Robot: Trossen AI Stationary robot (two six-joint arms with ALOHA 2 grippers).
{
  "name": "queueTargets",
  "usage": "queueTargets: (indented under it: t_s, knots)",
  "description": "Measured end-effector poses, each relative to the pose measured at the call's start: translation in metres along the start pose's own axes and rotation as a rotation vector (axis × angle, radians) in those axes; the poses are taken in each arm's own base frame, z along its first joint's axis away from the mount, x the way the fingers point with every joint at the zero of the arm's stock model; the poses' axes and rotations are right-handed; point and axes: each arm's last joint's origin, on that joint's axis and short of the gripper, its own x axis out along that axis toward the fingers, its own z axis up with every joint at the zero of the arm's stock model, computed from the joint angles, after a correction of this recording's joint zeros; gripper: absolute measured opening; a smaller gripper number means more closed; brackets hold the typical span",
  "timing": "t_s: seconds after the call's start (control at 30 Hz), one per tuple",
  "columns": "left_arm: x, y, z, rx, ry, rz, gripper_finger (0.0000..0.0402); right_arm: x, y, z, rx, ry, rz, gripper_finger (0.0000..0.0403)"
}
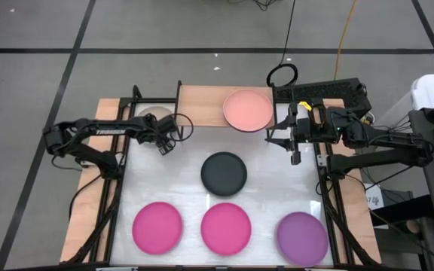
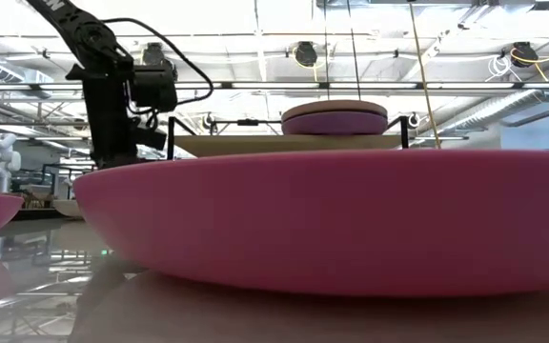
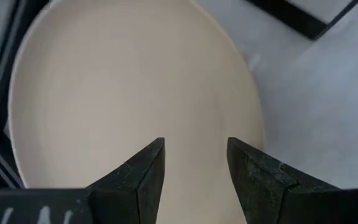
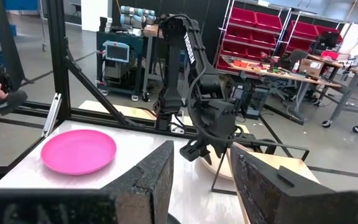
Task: Place and stack plates onto a shelf
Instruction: Stack the light brown plate on top of the light orange plate on the shelf
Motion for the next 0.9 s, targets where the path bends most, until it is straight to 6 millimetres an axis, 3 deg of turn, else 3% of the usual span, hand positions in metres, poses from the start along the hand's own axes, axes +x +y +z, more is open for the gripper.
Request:
queueTargets:
  t_s: [0.23,0.43,0.9]
  knots:
    - [-0.022,0.007,-0.004,-0.054,-0.081,-0.052,0.0179,0.000,0.000,0.000,0.000,0.000,0.000,0.0139]
    - [-0.032,0.000,-0.006,-0.041,-0.121,-0.124,0.0179,0.000,0.000,0.000,0.000,-0.001,-0.001,0.0139]
    - [0.014,-0.009,-0.023,-0.043,0.025,-0.057,0.0166,0.000,0.000,-0.002,0.020,0.020,0.003,0.0139]
